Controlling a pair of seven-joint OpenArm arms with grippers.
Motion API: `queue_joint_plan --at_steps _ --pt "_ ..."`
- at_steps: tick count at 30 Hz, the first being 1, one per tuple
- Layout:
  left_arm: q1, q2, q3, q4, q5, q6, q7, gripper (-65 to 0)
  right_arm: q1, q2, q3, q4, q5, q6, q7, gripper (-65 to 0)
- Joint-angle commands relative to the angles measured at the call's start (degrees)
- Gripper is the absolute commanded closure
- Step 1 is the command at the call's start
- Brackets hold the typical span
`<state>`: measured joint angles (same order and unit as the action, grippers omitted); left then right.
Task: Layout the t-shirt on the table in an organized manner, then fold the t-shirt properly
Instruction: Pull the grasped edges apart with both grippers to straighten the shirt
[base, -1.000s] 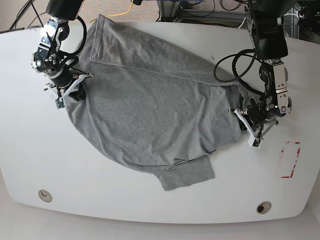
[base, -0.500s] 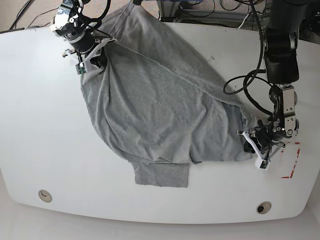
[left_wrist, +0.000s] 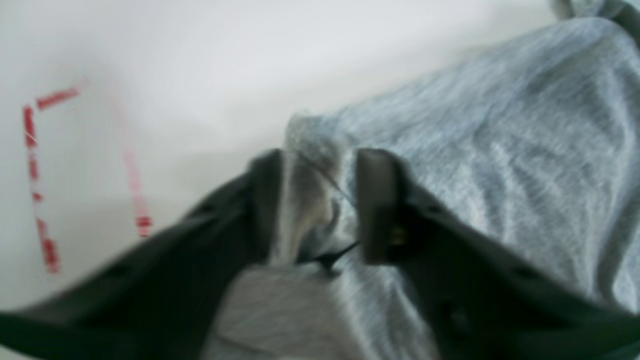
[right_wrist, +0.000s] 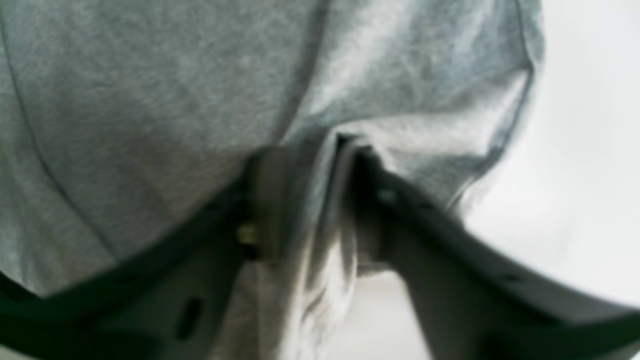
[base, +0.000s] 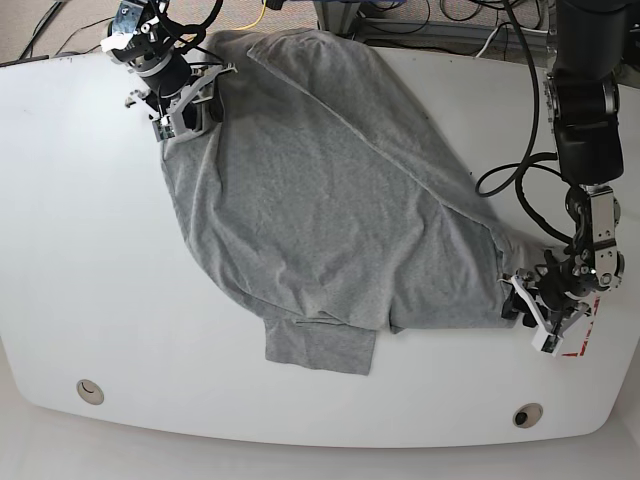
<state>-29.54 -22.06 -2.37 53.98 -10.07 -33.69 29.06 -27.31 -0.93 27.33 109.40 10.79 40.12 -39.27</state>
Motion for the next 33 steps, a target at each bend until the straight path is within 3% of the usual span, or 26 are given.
queue_joint_plan --at_steps 1,4,11,18,25,33 --pt "-1.6 -1.2 -1.9 2.8 -0.6 -0.3 -1.0 -43.5 1.1 1.1 1.6 1.8 0.8 -0.1 1.5 -49.3" --pt "-1.5 -1.2 -4.0 4.2 -0.6 -0.4 -0.9 -52.6 3.7 1.2 3.0 1.9 0.8 -0.1 1.5 -64.5" --pt "-1.5 -1.8 -6.6 6.4 -0.7 -2.4 -0.6 -52.1 10.6 4.4 5.6 1.7 0.8 -0.1 1.3 -65.0" --pt "0.1 -1.5 -11.9 11.2 -0.7 -6.3 5.7 -51.8 22.3 7.9 3.3 -3.7 0.9 -0.1 -2.7 -65.0" --pt "6.8 0.7 -14.6 22.9 -2.0 -6.3 11.2 -51.8 36.5 11.1 -1.6 -17.7 0.9 -0.1 -3.0 -65.0" --pt "17.5 0.9 -14.8 35.9 -6.3 -6.3 13.9 -51.8 49.7 11.5 -6.7 -35.9 0.8 -0.1 -0.4 -65.0"
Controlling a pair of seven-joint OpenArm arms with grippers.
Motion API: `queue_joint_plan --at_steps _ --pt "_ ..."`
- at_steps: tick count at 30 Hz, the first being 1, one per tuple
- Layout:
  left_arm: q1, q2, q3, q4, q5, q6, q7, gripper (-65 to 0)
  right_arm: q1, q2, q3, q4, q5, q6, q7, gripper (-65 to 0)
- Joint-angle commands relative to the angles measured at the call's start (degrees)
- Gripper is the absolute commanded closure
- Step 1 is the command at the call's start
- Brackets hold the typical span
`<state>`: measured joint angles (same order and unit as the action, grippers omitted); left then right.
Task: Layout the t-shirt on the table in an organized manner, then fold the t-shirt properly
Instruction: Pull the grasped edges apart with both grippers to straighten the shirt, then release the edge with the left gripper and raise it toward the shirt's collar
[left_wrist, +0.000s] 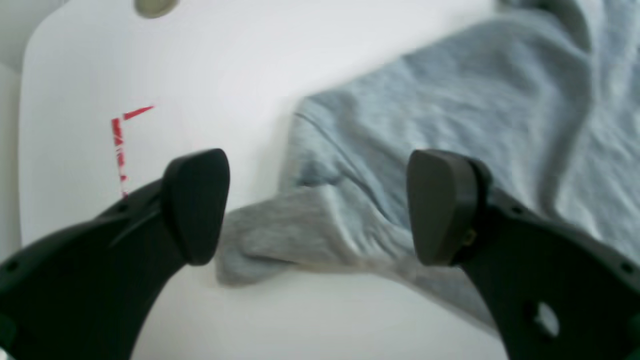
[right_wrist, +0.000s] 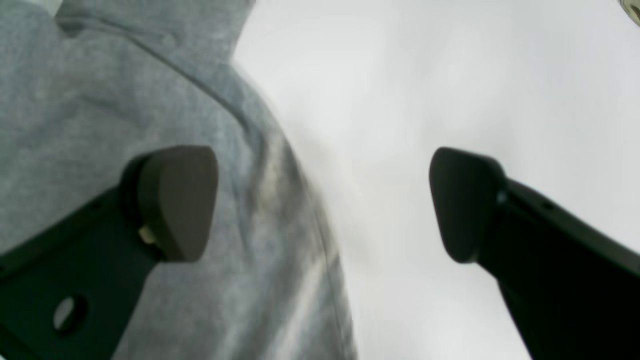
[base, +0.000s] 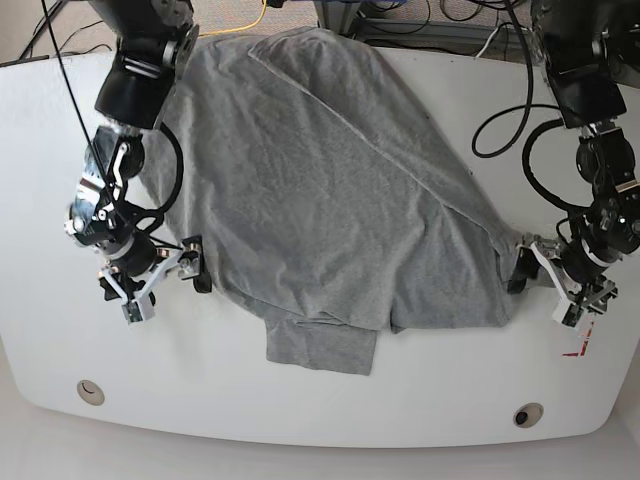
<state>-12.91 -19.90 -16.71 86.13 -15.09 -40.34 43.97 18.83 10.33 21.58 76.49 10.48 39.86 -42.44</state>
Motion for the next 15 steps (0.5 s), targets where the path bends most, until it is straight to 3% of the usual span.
queue_joint_plan --at_steps 1,15 --pt "2.0 -1.1 -0.5 5.1 -1.7 0.3 -1.0 -51.8 4.4 0.3 -1.6 -4.8 1.1 0.1 3.5 -65.0" --pt "17.6 3.2 -0.5 23.2 -2.5 2.4 -1.0 -51.7 17.8 1.2 -12.3 -36.7 1.1 0.1 20.6 -65.0"
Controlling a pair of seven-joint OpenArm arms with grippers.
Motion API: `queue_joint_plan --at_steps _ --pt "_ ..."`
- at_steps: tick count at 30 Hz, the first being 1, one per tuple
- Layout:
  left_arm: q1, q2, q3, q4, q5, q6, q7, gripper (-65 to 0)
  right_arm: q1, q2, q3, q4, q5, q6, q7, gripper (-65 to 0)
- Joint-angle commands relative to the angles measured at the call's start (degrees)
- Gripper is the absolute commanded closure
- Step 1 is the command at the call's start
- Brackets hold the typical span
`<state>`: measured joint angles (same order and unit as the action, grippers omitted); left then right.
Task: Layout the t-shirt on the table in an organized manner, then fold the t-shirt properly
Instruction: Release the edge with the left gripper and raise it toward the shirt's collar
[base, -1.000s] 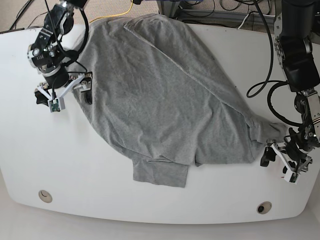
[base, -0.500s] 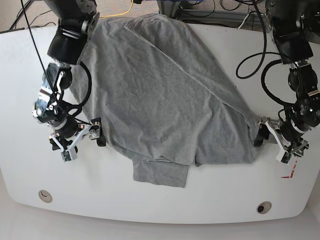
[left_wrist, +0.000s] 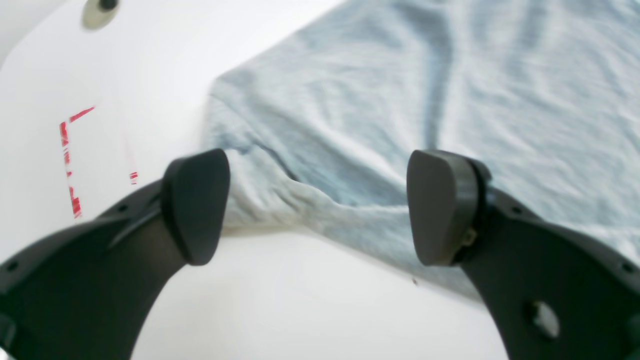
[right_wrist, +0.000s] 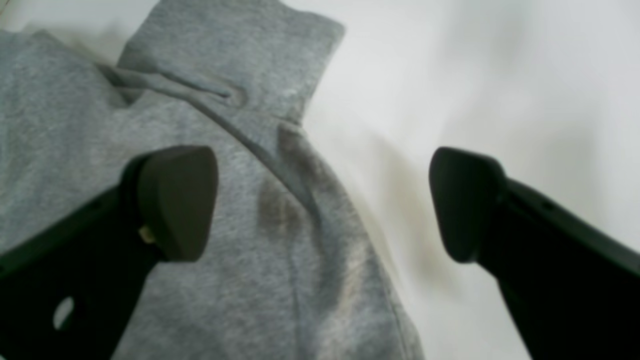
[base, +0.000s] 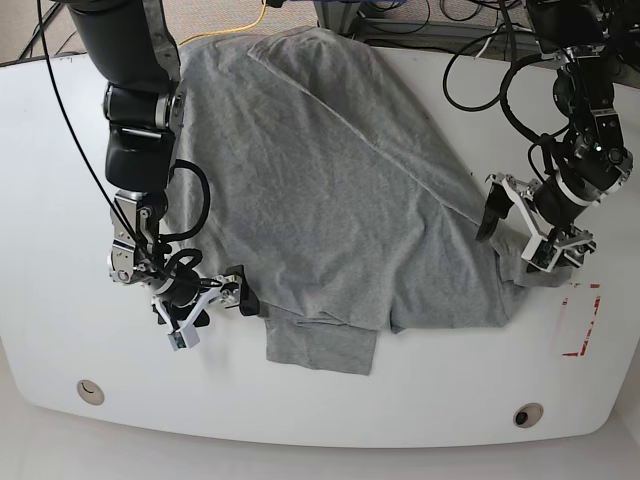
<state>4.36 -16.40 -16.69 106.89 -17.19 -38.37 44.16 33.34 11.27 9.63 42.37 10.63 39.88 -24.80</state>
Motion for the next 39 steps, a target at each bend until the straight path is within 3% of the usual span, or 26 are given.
queue_joint_plan --at_steps 1,8,18,26,31,35,39 --pt "1.0 -0.1 -0.5 3.0 -0.4 0.4 -1.2 -51.7 3.8 0.3 -0.5 -4.4 0.9 0.1 3.9 -65.0" --pt "5.9 0.5 -0.5 5.7 -0.4 0.4 -1.2 -51.7 6.6 0.0 -0.7 -14.0 0.9 0.1 9.2 -65.0" --pt "8.8 1.8 -0.5 5.9 -0.5 0.4 -1.2 -51.7 5.8 -4.2 -8.0 -13.9 1.5 0.1 9.1 -65.0" --pt "9.9 1.8 -0.5 5.9 -0.5 0.5 -1.2 -51.7 4.7 -6.7 -8.4 -12.0 1.1 0.1 9.1 -65.0" --pt "11.4 1.8 -0.5 5.9 -0.5 0.5 -1.2 -51.7 4.7 -6.7 -8.4 -11.8 1.1 0.1 9.4 -48.7" --pt "13.4 2.0 -0.5 5.9 -0.5 0.5 -1.2 -51.7 4.9 -6.7 -8.4 -11.7 1.1 0.1 9.4 -30.4" --pt "15.6 4.9 -0.8 5.9 -0.4 0.5 -1.2 -51.7 5.1 -6.4 -8.5 -11.7 1.0 0.1 9.4 -11.3"
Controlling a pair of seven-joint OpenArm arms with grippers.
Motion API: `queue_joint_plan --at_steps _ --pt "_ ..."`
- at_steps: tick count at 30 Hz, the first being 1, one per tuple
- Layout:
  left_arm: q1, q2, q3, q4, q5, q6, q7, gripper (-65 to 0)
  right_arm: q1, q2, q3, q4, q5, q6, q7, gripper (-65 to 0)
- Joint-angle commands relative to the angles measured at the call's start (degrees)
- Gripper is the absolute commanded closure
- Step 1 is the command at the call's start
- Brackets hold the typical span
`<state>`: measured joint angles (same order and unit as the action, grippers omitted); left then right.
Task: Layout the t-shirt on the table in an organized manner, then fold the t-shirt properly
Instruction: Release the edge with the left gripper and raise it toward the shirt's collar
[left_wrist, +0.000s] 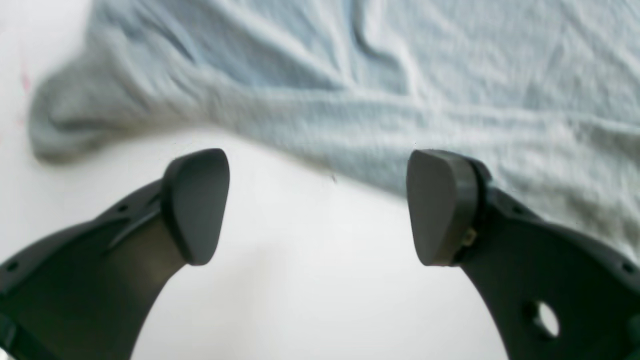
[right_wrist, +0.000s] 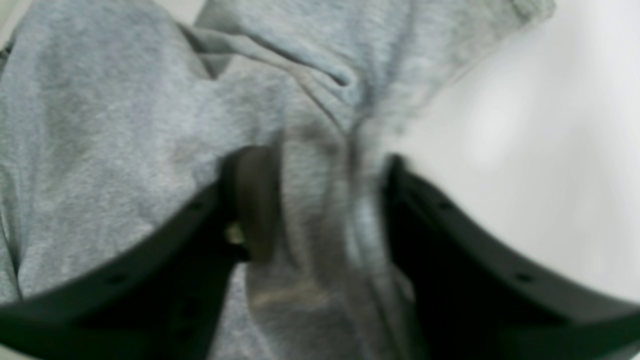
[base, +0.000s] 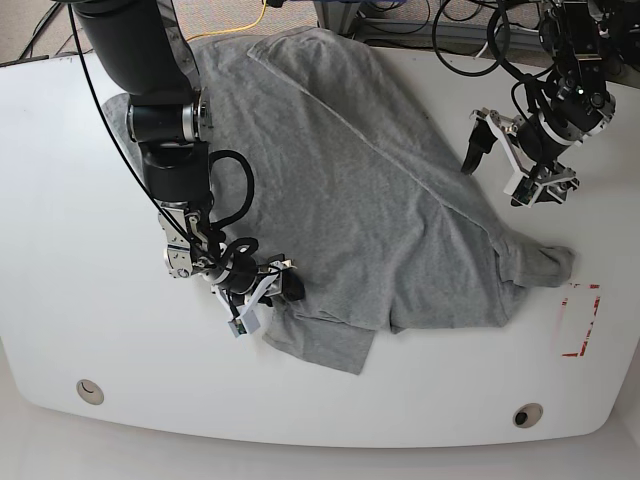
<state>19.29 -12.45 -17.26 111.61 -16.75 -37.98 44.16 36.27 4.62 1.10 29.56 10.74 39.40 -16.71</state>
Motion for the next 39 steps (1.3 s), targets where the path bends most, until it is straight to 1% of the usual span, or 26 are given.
queue_joint_plan --at_steps 1,3,11,15,22,26,29,35,39 --pt "1.5 1.6 -0.5 1.1 -0.9 0.1 -1.2 -51.7 2.3 0.3 0.0 1.1 0.9 0.6 1.3 -7.0" --pt "2.6 2.6 -0.7 1.1 -0.9 0.1 -0.7 -51.7 2.3 0.3 0.0 1.1 0.9 0.6 1.2 -3.3" --pt "3.5 9.4 -0.9 1.2 -1.0 -0.2 7.0 -51.7 2.2 1.1 -0.1 1.1 0.9 0.6 1.2 -3.8" --pt "4.1 12.1 -1.0 1.0 -0.9 -0.2 7.6 -51.7 2.0 1.1 -0.1 1.1 0.9 0.6 1.1 -3.8" --pt "4.7 14.6 -0.8 0.8 -0.6 0.1 7.9 -51.7 1.9 1.1 -0.1 1.1 0.9 0.6 1.1 -3.8" --pt "4.6 15.4 -0.8 0.1 -0.5 0.2 11.3 -51.7 1.9 1.1 -0.1 1.1 0.9 0.6 1.1 -3.8" --pt "4.5 15.7 -0.8 -0.5 -0.5 0.2 12.7 -51.7 1.9 1.1 -0.1 1.1 0.9 0.6 1.1 -3.8" --pt "4.5 16.7 -0.8 -2.0 -0.5 0.2 12.8 -51.7 1.9 1.2 -0.1 1.2 0.9 0.6 1.0 -3.8" --pt "4.3 16.7 -0.5 -4.7 -0.7 0.2 12.8 -51.7 1.9 1.2 -0.1 1.2 0.9 0.6 1.0 -3.8"
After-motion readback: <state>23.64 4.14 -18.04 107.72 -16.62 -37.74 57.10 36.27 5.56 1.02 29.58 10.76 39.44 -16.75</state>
